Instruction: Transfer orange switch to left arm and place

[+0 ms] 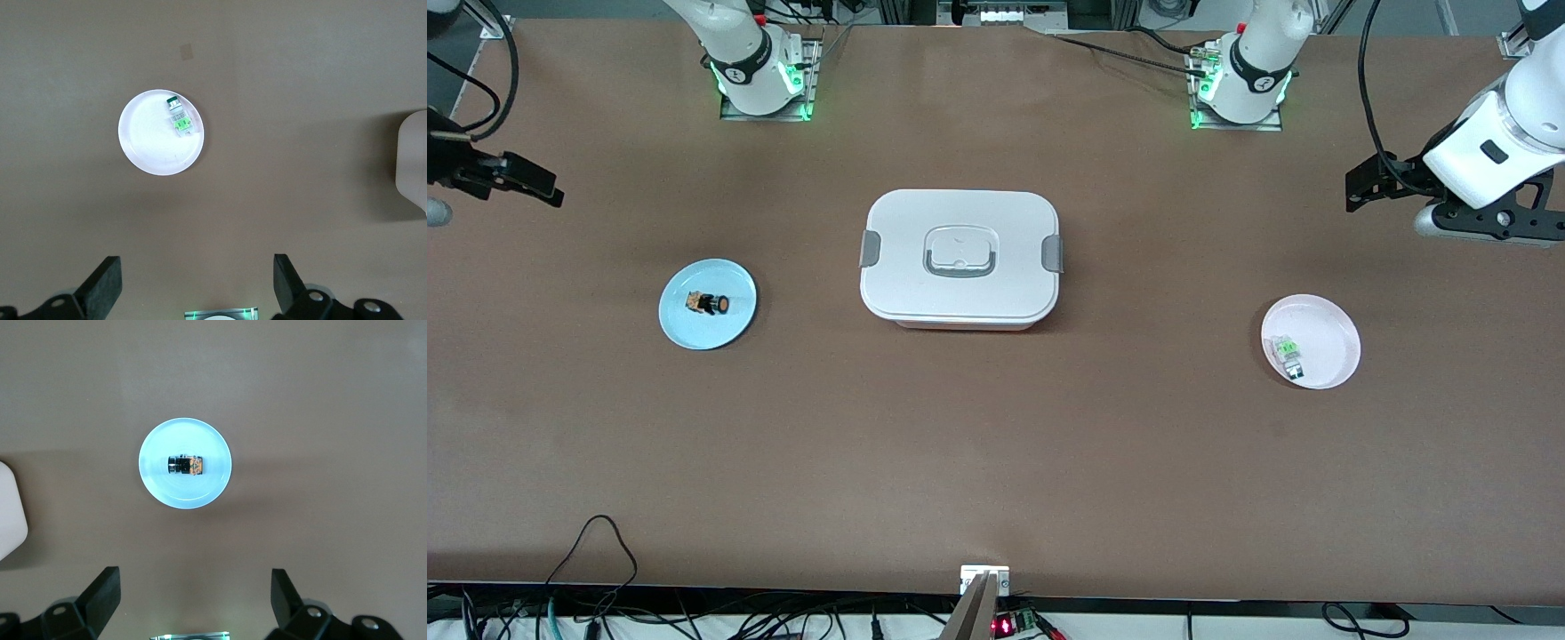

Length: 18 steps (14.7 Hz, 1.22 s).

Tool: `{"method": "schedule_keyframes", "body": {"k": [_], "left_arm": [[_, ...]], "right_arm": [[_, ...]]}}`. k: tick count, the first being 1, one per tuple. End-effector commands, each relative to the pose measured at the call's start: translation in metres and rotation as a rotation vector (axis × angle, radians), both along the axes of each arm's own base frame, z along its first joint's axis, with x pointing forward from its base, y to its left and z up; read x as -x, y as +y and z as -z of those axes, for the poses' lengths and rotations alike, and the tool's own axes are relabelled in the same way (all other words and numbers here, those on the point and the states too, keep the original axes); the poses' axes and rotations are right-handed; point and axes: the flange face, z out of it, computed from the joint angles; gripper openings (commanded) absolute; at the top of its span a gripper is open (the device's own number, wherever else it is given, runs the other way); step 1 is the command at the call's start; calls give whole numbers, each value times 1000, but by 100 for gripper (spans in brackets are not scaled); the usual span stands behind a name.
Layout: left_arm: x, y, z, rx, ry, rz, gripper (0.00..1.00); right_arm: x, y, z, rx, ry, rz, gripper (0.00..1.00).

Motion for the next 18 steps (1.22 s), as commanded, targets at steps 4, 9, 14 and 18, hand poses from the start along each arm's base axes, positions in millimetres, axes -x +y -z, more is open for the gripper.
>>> {"method": "schedule_keyframes", "body": {"k": [4, 9, 14, 18], "left_arm": [[-2, -3, -7, 9, 5, -10, 100], [-2, -3, -7, 9, 5, -10, 100], [-2, -2, -7, 9, 5, -10, 100], [-2, -3, -7, 9, 5, -8, 100]], "right_arm": [[-16, 0, 20, -21, 31, -7, 100], [-21, -2, 35, -21, 59, 2, 100], [-42, 12, 65, -20, 53, -37, 100], [-55, 36, 103, -25, 78, -79, 100]]}}
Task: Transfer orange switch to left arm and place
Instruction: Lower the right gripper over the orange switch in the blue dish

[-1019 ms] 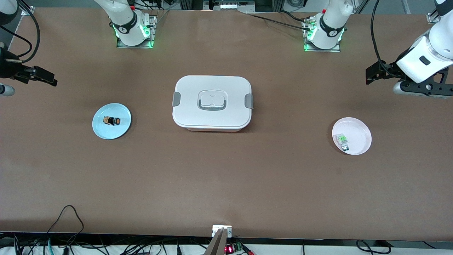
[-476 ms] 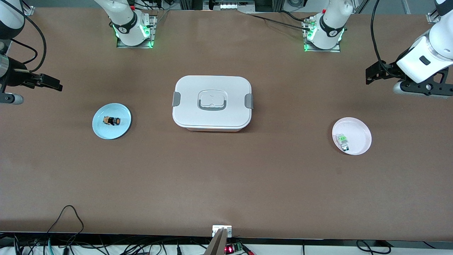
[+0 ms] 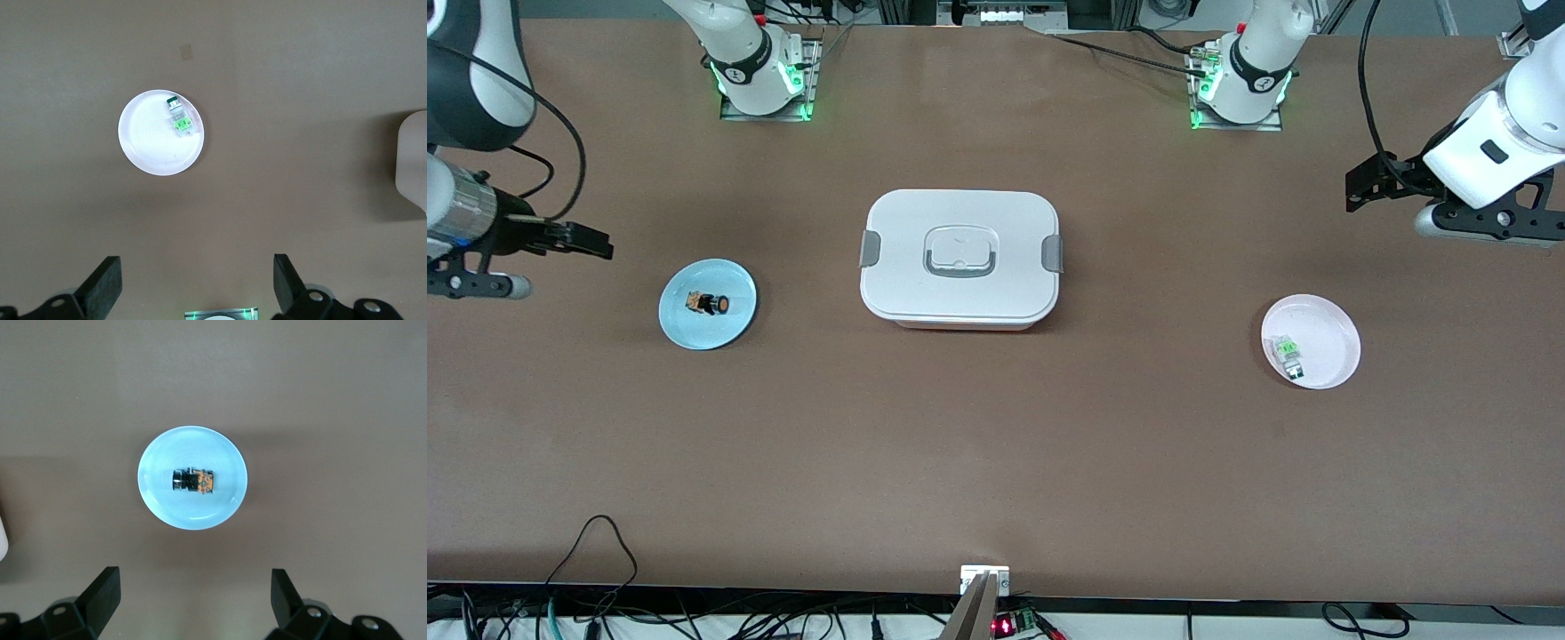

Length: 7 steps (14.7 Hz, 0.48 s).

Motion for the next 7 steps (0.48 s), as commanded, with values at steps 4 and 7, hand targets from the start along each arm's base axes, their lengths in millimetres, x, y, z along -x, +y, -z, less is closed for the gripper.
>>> {"method": "schedule_keyframes", "body": {"k": [4, 7], "left_arm": [[-2, -2, -7, 11, 5, -10, 100], [-2, -3, -7, 11, 5, -8, 100]], "right_arm": [[-8, 22, 73, -20, 24, -31, 100], [5, 19, 121, -20, -8, -26, 100]]}}
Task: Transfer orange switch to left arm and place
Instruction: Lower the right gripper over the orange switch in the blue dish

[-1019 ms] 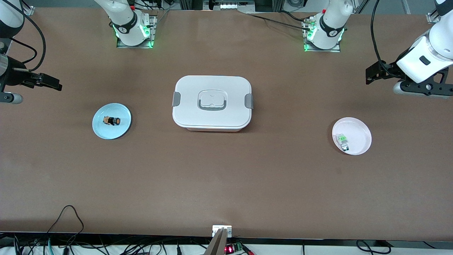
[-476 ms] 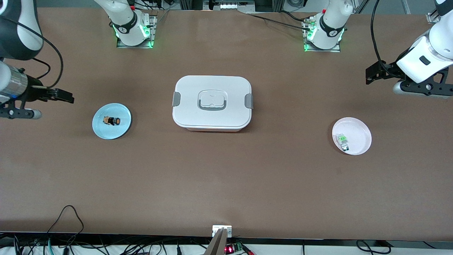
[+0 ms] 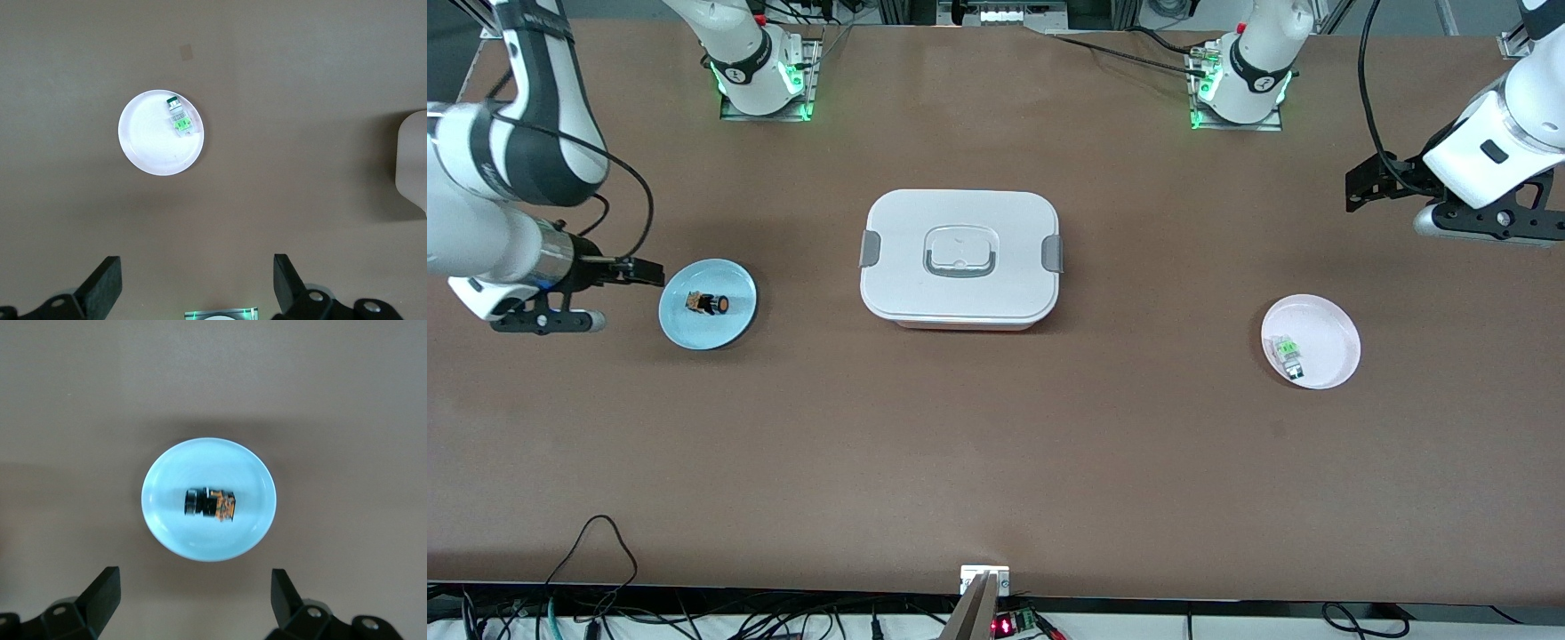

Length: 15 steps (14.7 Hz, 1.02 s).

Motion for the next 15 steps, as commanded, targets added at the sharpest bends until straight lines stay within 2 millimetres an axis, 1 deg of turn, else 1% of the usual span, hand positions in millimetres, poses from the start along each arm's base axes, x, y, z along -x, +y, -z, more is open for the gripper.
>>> {"method": "schedule_keyframes", "body": {"k": [1, 2, 5, 8, 10, 15], "left_arm": [[-2, -3, -7, 11, 5, -9, 100], [-2, -3, -7, 11, 5, -9, 100], [-2, -2, -7, 11, 5, -10, 100], [-2, -3, -7, 11, 5, -9, 100], [-2, -2, -7, 11, 5, -10, 100], [-2, -3, -7, 11, 5, -9, 100]], "right_arm": [[21, -6, 37, -11, -28, 22, 100], [27, -10, 50, -11, -29, 31, 100], [34, -14, 85, -12, -43, 37, 100], [46, -13, 119, -15, -31, 36, 100], [46, -13, 134, -16, -31, 36, 100], [45, -13, 162, -18, -28, 36, 100]]}}
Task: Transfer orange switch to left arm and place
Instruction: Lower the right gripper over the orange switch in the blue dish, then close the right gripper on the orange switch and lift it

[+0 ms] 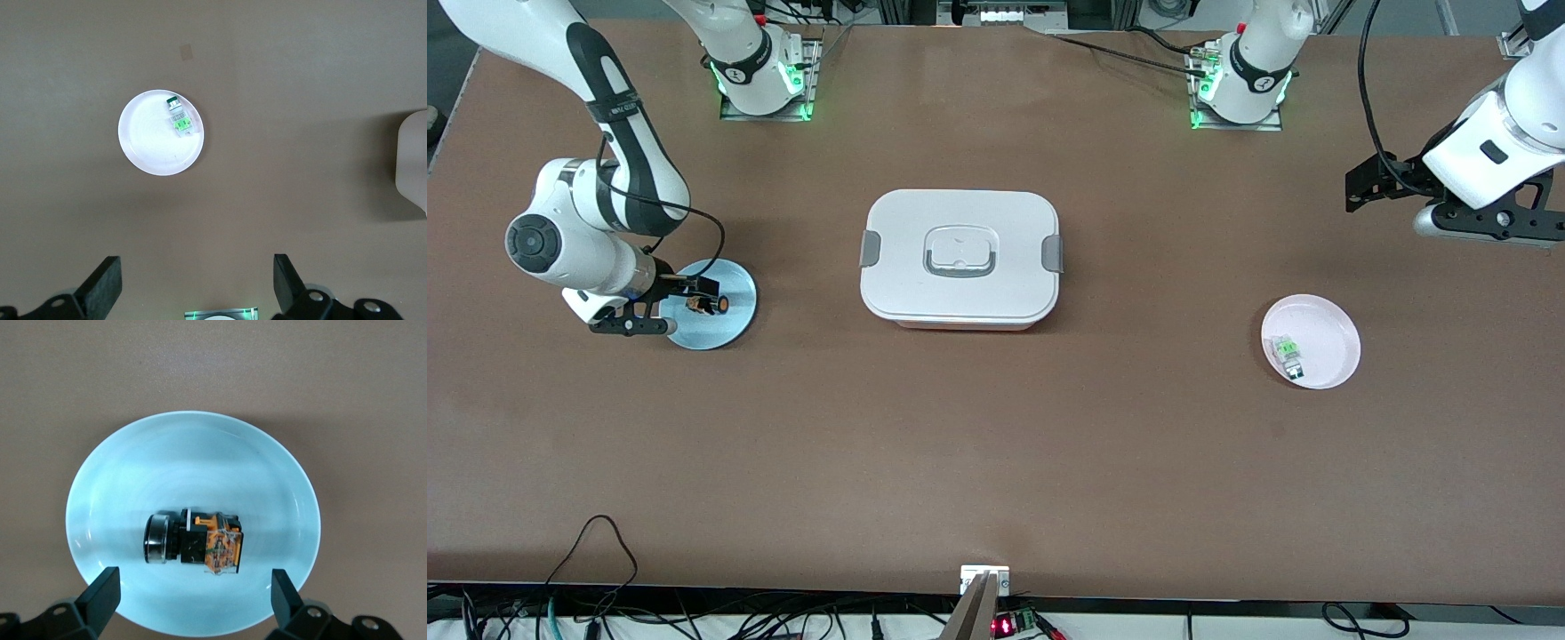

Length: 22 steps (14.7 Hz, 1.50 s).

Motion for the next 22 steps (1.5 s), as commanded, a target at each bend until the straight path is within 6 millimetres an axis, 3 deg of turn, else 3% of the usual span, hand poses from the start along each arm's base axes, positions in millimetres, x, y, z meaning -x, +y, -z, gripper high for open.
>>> {"method": "schedule_keyframes", "body": {"k": [1, 5, 20, 22], "left_arm": [[-2, -3, -7, 11, 5, -9, 100], [-2, -2, -7, 11, 5, -10, 100], [-2, -3, -7, 11, 5, -9, 100], [-2, -3, -7, 11, 5, -9, 100]], "right_arm": [[-1, 0, 14, -9, -18, 14, 100], [-4, 0, 36, -10, -42, 15, 100], [3, 0, 44, -12, 2, 8, 100], [3, 0, 44, -14, 4, 2, 96]]}}
